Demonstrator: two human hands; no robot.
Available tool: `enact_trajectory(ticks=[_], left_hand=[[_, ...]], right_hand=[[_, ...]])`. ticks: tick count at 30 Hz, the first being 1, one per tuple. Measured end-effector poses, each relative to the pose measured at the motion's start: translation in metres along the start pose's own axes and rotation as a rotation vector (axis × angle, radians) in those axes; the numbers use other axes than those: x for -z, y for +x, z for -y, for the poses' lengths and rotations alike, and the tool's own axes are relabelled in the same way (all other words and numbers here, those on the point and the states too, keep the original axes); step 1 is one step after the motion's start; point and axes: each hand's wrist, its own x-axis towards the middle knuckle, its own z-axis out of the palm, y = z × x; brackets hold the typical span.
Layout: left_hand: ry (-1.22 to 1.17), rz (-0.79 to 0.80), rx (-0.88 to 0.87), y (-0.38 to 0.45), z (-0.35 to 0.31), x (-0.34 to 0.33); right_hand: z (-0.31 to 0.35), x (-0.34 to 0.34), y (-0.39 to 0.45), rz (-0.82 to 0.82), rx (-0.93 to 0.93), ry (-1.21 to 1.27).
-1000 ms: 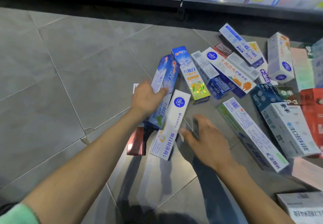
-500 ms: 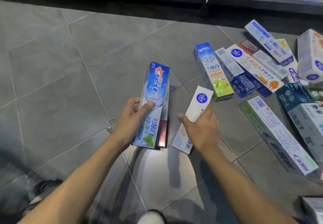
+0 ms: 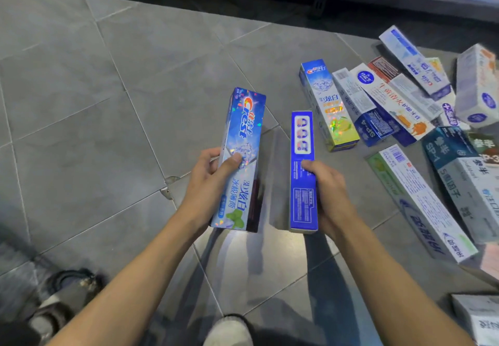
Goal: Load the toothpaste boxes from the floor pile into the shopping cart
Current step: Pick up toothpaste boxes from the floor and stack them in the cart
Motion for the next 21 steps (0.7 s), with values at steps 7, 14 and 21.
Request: enact_trajectory(ticks=[7,14,21], left_hand=[[-0.144,0.023,0.061,-0.057,-0.068,-0.025],[-0.165,-0.063,0.043,-0.17,-0.206,-0.023],[-0.262,-0.188,0.097,-0.286,-0.367,-0.005]], right_hand=[[0.08,-0.004,-0.1,0.29,-0.199,0.255],[0.193,-0.032,-0.211,0.451,-0.151,0.111],[0.334,-0.101,-0.334,0.295,-0.003,-0.12]])
